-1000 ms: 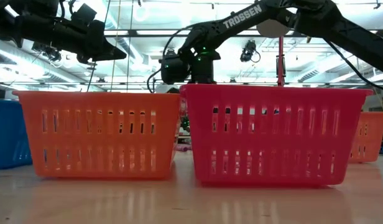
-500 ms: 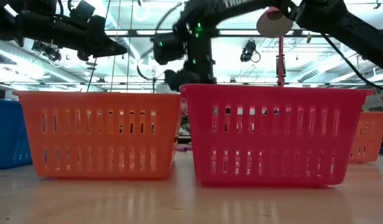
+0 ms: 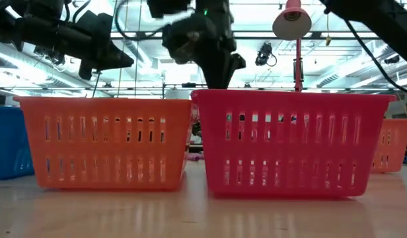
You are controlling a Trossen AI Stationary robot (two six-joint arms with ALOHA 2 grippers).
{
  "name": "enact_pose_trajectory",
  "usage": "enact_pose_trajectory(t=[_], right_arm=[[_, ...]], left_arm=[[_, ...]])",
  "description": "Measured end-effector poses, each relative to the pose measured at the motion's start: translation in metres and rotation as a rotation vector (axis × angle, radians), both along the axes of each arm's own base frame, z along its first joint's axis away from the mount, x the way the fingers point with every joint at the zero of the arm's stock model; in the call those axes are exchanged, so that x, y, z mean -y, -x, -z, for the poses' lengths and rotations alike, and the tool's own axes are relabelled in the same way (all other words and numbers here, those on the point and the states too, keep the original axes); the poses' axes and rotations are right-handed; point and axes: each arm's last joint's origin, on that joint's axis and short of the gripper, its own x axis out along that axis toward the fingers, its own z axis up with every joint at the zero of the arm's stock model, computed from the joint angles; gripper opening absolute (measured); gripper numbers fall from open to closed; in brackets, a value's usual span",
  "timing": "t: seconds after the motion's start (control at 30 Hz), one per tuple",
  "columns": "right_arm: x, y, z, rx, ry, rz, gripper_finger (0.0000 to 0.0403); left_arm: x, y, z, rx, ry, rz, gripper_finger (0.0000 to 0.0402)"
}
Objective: Sort crayons
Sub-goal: Put the gray crayon into the red bin, then put the red crayon into the right orange bin
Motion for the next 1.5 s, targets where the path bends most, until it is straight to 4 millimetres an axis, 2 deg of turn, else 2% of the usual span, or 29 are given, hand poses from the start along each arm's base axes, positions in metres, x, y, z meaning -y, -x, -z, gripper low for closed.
enact_pose_trajectory(t=[0.27, 0.53, 0.67, 0.8, 0.97, 1.1, 1.23, 1.5], right_arm=[[-0.076, 0.014, 0.000, -0.004, 0.011, 0.038, 0.0029], [-0.146, 0.036, 0.000, 0.052, 0.057, 0.224, 0.0029], [-0.167, 0.046, 0.001, 0.114, 0.127, 0.343, 0.0029], [-0.177, 0.052, 0.009, 0.108, 0.140, 0.396, 0.0046], [-0.180, 0.051, 0.017, 0.103, 0.120, 0.398, 0.0087], [-0.169, 0.045, 0.014, 0.086, 0.102, 0.348, 0.0105], [-0.144, 0.036, 0.003, 0.115, 0.174, 0.297, 0.0108], [-0.081, 0.014, 0.002, 0.102, 0.271, 0.139, 0.0109]], left_arm=[[0.000, 0.000, 0.000, -0.023, -0.029, 0.002, 0.0071], [0.000, 0.000, 0.000, -0.023, -0.029, 0.002, 0.0071], [0.000, 0.000, -0.002, -0.006, -0.033, 0.002, 0.0071], [0.000, 0.000, -0.006, 0.039, -0.049, 0.001, 0.0071], [0.000, 0.000, -0.011, 0.035, -0.124, -0.001, 0.0071], [0.000, 0.000, -0.013, 0.038, -0.153, -0.003, 0.0071], [0.000, 0.000, -0.013, 0.037, -0.154, -0.003, 0.0071], [0.000, 0.000, -0.010, 0.007, -0.148, 0.002, 0.0071]])
